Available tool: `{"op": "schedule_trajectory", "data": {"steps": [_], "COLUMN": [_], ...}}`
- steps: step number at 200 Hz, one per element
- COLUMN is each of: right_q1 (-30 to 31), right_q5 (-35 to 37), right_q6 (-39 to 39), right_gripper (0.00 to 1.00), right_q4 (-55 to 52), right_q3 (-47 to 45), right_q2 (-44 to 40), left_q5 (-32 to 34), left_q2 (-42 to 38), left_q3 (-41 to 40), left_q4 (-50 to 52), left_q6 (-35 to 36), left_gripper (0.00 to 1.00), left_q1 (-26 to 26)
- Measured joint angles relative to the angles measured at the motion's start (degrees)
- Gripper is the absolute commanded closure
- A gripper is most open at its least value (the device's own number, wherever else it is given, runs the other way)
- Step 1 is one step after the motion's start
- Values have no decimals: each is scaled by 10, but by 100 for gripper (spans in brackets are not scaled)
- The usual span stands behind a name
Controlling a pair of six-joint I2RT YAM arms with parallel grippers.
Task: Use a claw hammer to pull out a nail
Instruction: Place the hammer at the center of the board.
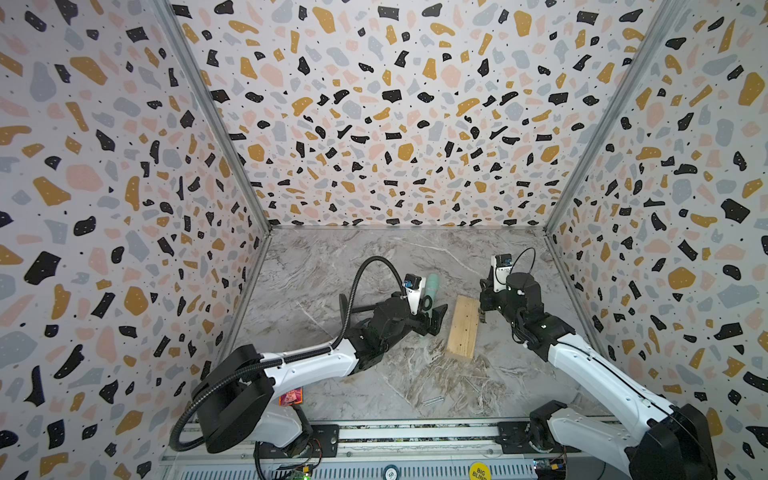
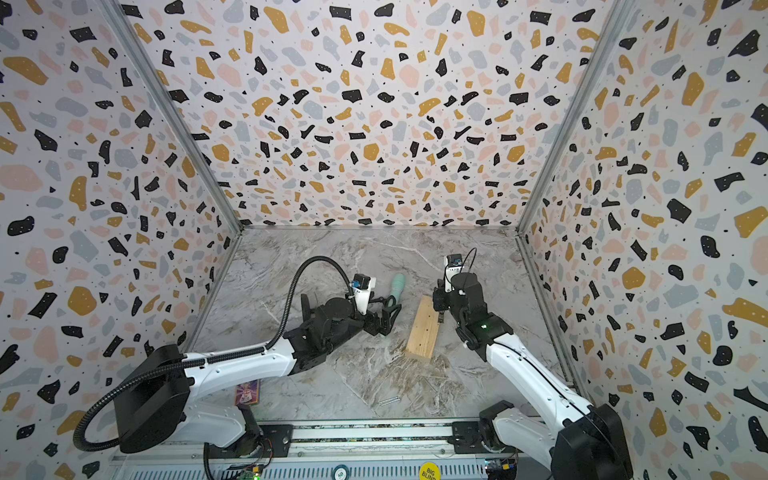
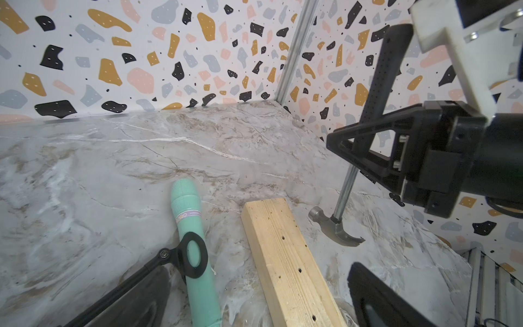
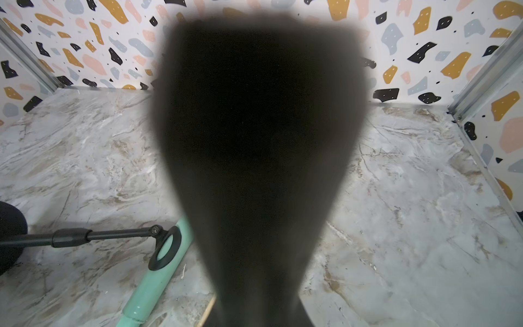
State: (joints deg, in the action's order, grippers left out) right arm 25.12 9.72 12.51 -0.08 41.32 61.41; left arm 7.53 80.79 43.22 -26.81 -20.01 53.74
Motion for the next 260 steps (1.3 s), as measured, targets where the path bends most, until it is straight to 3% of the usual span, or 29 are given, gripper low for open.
{"op": "schedule_trajectory", "data": {"steps": [43,82,127,260], "right_q1": [-19,-59,-84,-103], "right_q5": [14,21,11,52], "right_q6": [12,28,31,50], "right_gripper": [100,100,100,100], "right_q4": [-31,-55,-70,-231], "right_q3": [1,1,4,11], "right_q2": [2,-12,-22,0], "left_q5": [-59,-73,-58,38], "left_q2": [35,52,81,84], "left_q3": [32,33,41,59], "left_q4": [57,108,135,138], "left_q6": [34,47,48,42], "left_gripper": [1,2,3,3], "left_q1": [14,54,105,106]}}
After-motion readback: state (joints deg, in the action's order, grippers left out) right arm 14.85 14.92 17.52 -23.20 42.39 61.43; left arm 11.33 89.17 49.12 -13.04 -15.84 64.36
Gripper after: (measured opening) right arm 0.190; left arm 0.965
